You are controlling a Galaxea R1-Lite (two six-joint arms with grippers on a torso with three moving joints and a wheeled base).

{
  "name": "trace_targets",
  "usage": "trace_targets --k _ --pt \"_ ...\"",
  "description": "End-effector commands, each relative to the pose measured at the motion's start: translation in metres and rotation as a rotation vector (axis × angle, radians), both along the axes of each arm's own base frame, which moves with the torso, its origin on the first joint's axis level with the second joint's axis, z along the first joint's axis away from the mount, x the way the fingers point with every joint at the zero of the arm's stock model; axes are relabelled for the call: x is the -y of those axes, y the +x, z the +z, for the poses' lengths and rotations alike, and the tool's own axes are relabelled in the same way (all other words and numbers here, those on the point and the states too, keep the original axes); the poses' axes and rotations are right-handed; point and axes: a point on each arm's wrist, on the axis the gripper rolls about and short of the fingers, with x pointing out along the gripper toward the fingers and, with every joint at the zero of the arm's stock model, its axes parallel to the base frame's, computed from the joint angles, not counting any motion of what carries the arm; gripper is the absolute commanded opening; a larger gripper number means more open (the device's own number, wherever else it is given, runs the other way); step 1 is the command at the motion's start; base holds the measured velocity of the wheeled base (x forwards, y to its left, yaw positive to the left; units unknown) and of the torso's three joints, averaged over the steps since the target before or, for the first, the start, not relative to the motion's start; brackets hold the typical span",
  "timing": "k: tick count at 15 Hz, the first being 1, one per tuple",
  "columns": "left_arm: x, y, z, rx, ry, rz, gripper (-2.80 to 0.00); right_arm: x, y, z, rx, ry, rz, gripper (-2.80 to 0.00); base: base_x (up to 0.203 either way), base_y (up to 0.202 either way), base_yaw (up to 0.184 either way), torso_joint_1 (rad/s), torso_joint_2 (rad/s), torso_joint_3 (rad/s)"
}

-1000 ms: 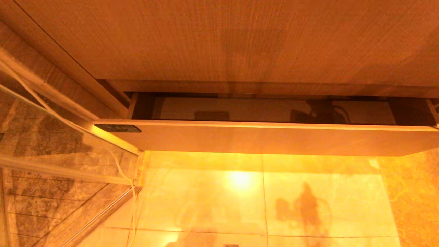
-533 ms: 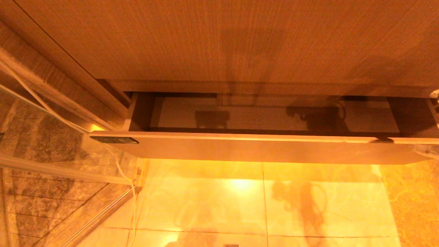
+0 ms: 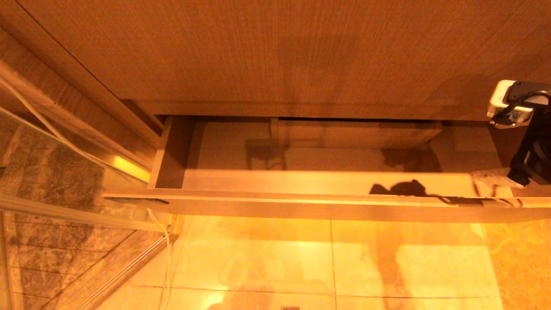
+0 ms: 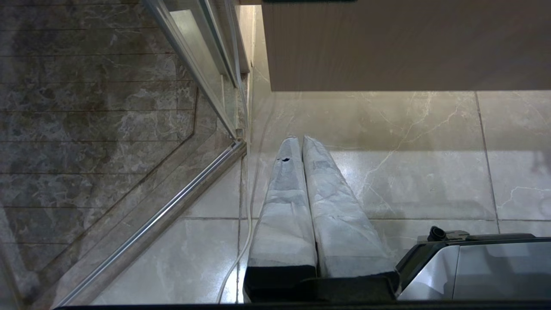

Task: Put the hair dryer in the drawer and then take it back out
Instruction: Pull open the drawer

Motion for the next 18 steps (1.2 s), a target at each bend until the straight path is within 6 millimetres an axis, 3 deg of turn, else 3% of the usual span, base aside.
trace_targets --k 1,8,9,15,18 --pt "0.0 0.0 0.0 -0.001 0.0 0.0 -2.8 0.004 0.01 -0.002 -0.022 -0.01 -0.014 0.0 0.0 0.0 0.0 0.0 0.0 0.0" --pt "0.0 0.0 0.0 -0.001 0.0 0.0 -2.8 0.006 -0.008 0.003 -0.038 -0.023 -0.006 0.0 0.0 0.0 0.0 0.0 0.0 0.0" --pt "0.0 0.0 0.0 -0.001 0.0 0.0 -2.8 0.006 -0.008 0.003 -0.038 -0.023 -0.006 -2.8 0.0 0.0 0.0 0.0 0.0 0.0" --pt "0.0 0.0 0.0 -0.001 0.0 0.0 -2.8 0.007 -0.017 0.003 -0.05 -0.019 -0.013 -2.8 0.0 0.0 0.0 0.0 0.0 0.0" --pt "0.0 0.0 0.0 -0.001 0.0 0.0 -2.8 0.007 -0.014 0.018 0.004 -0.026 -0.026 -2.8 0.0 0.0 0.0 0.0 0.0 0.0"
